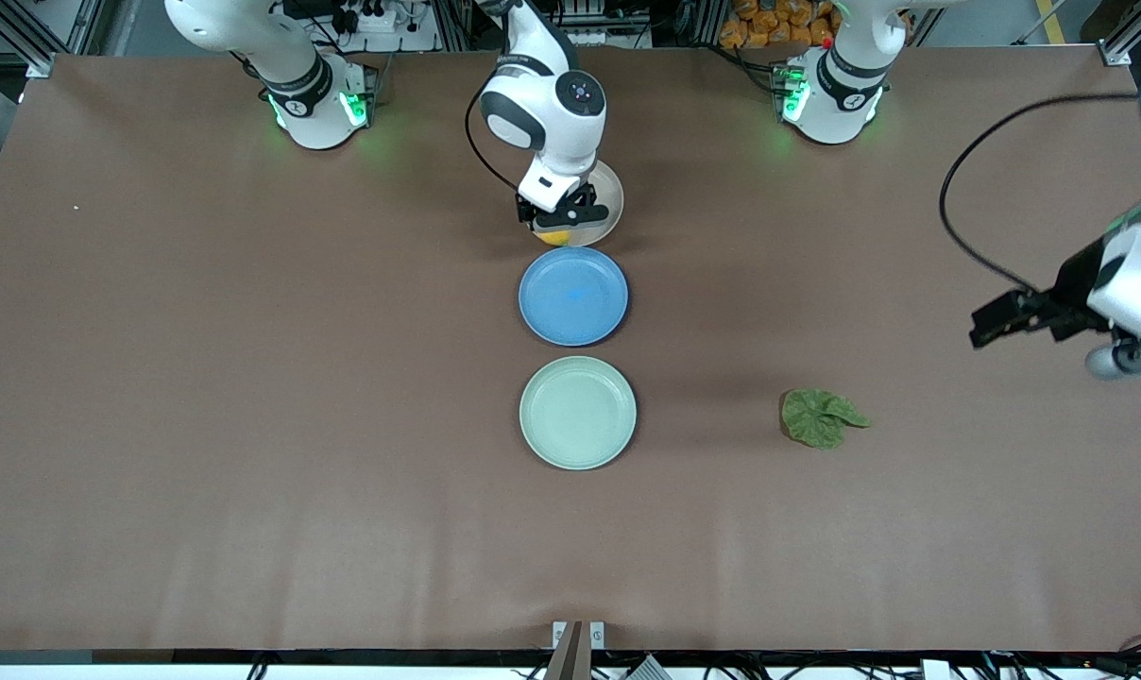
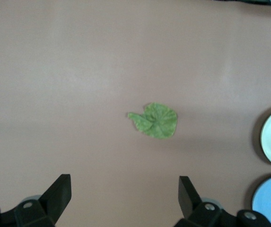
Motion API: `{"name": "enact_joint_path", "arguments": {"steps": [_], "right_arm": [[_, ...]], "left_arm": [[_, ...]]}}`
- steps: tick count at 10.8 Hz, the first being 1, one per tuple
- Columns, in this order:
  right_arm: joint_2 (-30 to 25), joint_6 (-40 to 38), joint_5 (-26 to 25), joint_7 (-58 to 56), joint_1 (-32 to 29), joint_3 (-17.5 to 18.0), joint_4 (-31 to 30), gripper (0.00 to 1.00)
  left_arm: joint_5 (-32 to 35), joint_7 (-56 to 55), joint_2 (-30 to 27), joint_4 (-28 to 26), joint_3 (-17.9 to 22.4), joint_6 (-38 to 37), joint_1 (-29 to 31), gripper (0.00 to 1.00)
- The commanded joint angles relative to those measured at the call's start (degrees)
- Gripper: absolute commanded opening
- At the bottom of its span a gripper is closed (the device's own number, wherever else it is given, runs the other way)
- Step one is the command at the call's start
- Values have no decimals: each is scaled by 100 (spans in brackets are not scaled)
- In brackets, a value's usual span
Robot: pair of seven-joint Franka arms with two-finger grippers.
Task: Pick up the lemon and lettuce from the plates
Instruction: 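Lift the lemon off the cream plate with the right gripper while the left gripper withdraws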
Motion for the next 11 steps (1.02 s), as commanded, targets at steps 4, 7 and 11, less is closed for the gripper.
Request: {"name": "enact_joint_path", "arguments": {"steps": [4, 7, 11], "right_arm": [[-660, -331, -36, -391, -1281, 50, 99, 0], [-591, -322, -45, -1007, -2089, 32, 108, 0], [-363, -200, -45, -2570, -3811, 41, 160, 0]], "left_arm": [[28, 314, -647, -211, -19, -586, 99, 100], [28, 305, -902, -414, -19, -560, 99, 100], [36, 243, -1210, -669, -10, -542, 108, 100]]}}
